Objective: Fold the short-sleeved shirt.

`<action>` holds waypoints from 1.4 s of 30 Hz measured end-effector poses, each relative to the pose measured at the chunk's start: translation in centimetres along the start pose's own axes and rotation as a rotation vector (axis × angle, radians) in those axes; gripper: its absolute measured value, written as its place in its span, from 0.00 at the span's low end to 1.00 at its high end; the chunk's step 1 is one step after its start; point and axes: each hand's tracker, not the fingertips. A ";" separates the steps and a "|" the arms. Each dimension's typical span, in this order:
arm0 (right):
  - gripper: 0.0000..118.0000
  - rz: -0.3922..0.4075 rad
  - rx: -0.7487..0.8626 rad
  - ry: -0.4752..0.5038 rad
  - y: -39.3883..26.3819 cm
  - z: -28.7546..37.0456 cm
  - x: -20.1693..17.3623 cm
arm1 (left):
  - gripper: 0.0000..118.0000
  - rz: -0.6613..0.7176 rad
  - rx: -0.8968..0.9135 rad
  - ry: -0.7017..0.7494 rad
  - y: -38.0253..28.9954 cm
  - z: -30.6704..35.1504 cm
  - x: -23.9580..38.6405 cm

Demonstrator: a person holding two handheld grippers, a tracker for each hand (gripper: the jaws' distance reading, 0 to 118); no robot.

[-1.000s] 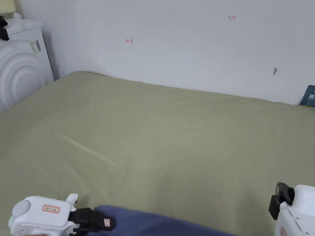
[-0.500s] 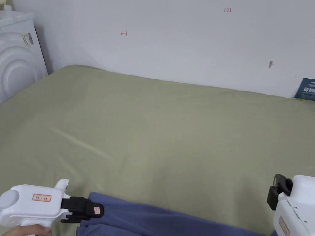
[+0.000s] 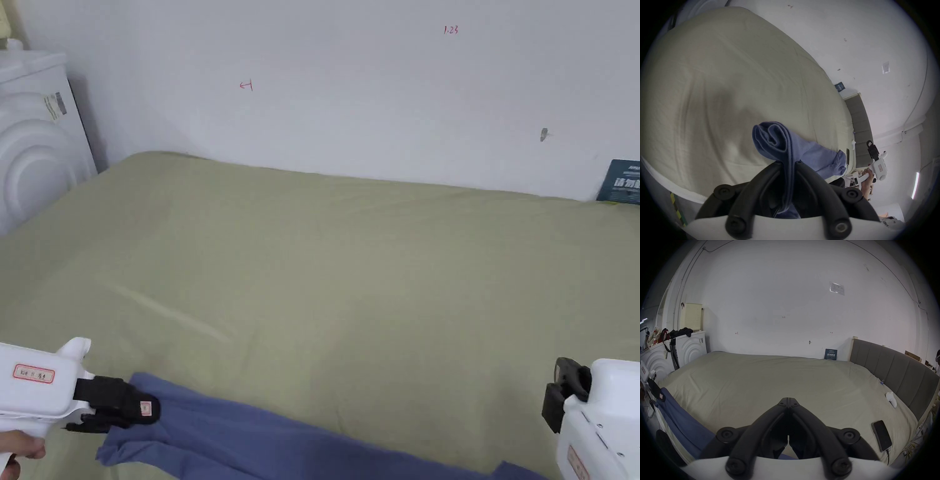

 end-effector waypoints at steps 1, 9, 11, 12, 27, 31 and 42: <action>0.01 0.000 -0.002 0.003 -0.1 -0.1 0.0 | 0.05 0.001 -0.006 0.002 -0.1 0.1 0.5; 0.01 -0.013 -0.017 0.023 -0.6 -0.3 -0.3 | 0.05 -0.050 -0.067 -0.010 -0.9 -2.5 6.7; 0.01 -0.012 -0.018 0.023 -0.7 -0.3 -0.2 | 0.05 -0.076 -0.090 -0.021 -1.0 -3.6 8.8; 0.01 -0.012 -0.020 0.022 -0.7 -0.2 -0.1 | 0.05 -0.090 -0.109 -0.030 -1.1 -4.4 9.9; 0.01 -0.035 -0.052 -0.028 -1.6 0.4 2.5 | 0.05 -0.226 -0.384 0.037 -4.7 -20.8 20.1; 0.01 -0.037 -0.063 -0.040 -1.8 0.4 2.9 | 0.05 -0.227 -0.410 0.089 -5.8 -24.1 20.5; 0.01 -0.035 -0.085 -0.038 -2.1 0.1 2.8 | 0.51 -0.213 -0.411 0.096 -7.3 -26.5 21.3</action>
